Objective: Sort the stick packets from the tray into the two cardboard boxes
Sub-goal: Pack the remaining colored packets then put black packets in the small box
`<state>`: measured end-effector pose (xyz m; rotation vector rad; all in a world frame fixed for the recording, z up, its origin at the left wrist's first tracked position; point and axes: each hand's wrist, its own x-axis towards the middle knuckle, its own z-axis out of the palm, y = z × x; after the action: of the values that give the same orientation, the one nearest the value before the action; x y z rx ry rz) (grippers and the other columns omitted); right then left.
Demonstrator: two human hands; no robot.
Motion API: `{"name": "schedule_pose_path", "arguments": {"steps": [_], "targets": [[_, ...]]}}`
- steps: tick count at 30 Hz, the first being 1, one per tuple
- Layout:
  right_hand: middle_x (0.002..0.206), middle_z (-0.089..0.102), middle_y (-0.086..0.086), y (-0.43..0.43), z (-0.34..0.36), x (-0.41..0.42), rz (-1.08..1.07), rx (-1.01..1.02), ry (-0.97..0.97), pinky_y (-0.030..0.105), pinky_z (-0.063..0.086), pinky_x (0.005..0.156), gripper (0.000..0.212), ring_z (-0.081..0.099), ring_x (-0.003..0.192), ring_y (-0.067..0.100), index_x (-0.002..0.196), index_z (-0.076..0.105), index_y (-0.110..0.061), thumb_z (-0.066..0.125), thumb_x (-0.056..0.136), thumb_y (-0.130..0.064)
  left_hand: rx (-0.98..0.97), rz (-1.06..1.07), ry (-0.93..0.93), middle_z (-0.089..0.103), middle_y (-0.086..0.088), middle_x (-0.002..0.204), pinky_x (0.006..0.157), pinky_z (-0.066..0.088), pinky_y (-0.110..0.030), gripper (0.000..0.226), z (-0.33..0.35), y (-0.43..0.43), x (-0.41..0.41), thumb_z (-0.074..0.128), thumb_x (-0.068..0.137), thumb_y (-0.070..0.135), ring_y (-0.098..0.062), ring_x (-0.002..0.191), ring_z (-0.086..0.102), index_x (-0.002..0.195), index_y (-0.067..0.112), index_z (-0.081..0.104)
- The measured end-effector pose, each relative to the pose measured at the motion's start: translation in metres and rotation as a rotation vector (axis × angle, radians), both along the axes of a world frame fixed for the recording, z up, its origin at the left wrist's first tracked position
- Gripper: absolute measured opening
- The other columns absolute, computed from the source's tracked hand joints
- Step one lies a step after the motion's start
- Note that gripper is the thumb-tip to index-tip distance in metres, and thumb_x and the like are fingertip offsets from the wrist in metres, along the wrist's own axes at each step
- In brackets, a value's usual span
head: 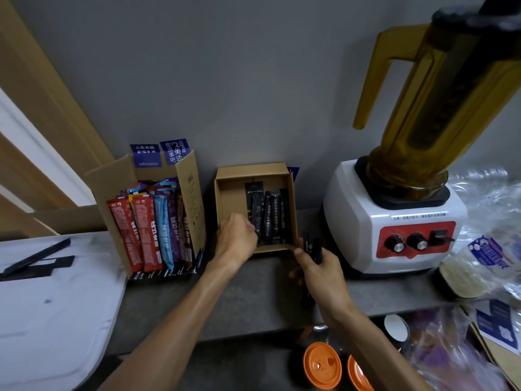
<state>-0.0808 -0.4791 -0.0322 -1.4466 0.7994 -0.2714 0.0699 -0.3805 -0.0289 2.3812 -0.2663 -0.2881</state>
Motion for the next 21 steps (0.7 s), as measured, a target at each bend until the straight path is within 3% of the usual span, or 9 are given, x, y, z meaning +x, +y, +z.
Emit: {"name": "schedule_pose_path", "arguments": {"steps": [2, 4, 6, 8, 13, 16, 21], "targets": [[0.078, 0.07, 0.005, 0.0, 0.0, 0.0, 0.002, 0.015, -0.006, 0.021, 0.047, 0.053, 0.01, 0.065, 0.059, 0.006, 0.104, 0.066, -0.019, 0.058, 0.1, -0.024, -0.013, 0.006, -0.005, 0.071, -0.005, 0.091, 0.071, 0.063, -0.037, 0.024, -0.001, 0.001, 0.001, 0.06, 0.095, 0.011, -0.018, 0.081, 0.071, 0.075, 0.025, 0.058], [0.078, 0.07, 0.005, -0.002, 0.0, 0.0, 0.006, 0.015, -0.01, 0.024, 0.048, 0.056, 0.01, 0.066, 0.062, 0.01, 0.103, 0.066, -0.018, 0.058, 0.1, -0.023, 0.004, -0.018, -0.069, 0.068, -0.002, 0.092, 0.06, 0.057, -0.028, 0.012, 0.0, 0.003, -0.001, 0.061, 0.096, 0.016, -0.016, 0.08, 0.069, 0.084, 0.019, 0.058], [0.074, 0.07, 0.005, -0.002, 0.002, 0.0, 0.013, 0.008, -0.014, 0.027, 0.049, 0.058, 0.01, 0.066, 0.063, 0.011, 0.102, 0.066, -0.018, 0.058, 0.1, -0.023, 0.053, -0.065, -0.25, 0.059, 0.004, 0.095, 0.053, 0.04, -0.015, 0.012, 0.007, 0.005, -0.007, 0.063, 0.095, 0.021, -0.012, 0.081, 0.062, 0.1, 0.016, 0.053], [0.074, 0.07, 0.005, -0.001, 0.002, 0.0, 0.016, 0.005, -0.013, 0.026, 0.049, 0.058, 0.009, 0.066, 0.062, 0.011, 0.101, 0.066, -0.018, 0.057, 0.1, -0.022, 0.046, -0.186, -0.436, 0.053, 0.007, 0.101, 0.057, 0.035, -0.014, 0.023, 0.008, 0.005, -0.008, 0.065, 0.094, 0.025, -0.009, 0.082, 0.056, 0.109, 0.02, 0.048], [0.076, 0.07, 0.005, 0.001, 0.003, 0.001, 0.003, 0.008, -0.02, 0.022, 0.049, 0.054, 0.01, 0.066, 0.06, 0.01, 0.103, 0.066, -0.016, 0.057, 0.1, -0.021, 0.039, -0.468, -0.499, 0.044, 0.005, 0.106, 0.064, 0.046, -0.023, 0.043, 0.003, -0.008, -0.001, 0.067, 0.092, 0.029, -0.01, 0.083, 0.055, 0.13, 0.027, 0.046], [0.078, 0.07, 0.005, 0.001, 0.004, 0.001, 0.006, 0.006, -0.019, 0.022, 0.049, 0.055, 0.01, 0.066, 0.06, 0.008, 0.104, 0.066, -0.017, 0.057, 0.1, -0.021, 0.081, -0.469, -0.515, 0.039, 0.004, 0.102, 0.066, 0.055, -0.03, 0.055, -0.003, -0.011, -0.001, 0.067, 0.092, 0.026, -0.014, 0.079, 0.055, 0.142, 0.031, 0.043], [0.075, 0.069, 0.003, 0.001, 0.005, 0.0, 0.018, 0.0, -0.021, 0.025, 0.05, 0.058, 0.011, 0.066, 0.061, 0.008, 0.105, 0.065, -0.017, 0.057, 0.1, -0.021, 0.072, -0.434, -0.489, 0.038, 0.003, 0.098, 0.071, 0.054, -0.034, 0.059, -0.009, -0.01, -0.001, 0.066, 0.093, 0.028, -0.014, 0.079, 0.051, 0.147, 0.031, 0.043]]}}
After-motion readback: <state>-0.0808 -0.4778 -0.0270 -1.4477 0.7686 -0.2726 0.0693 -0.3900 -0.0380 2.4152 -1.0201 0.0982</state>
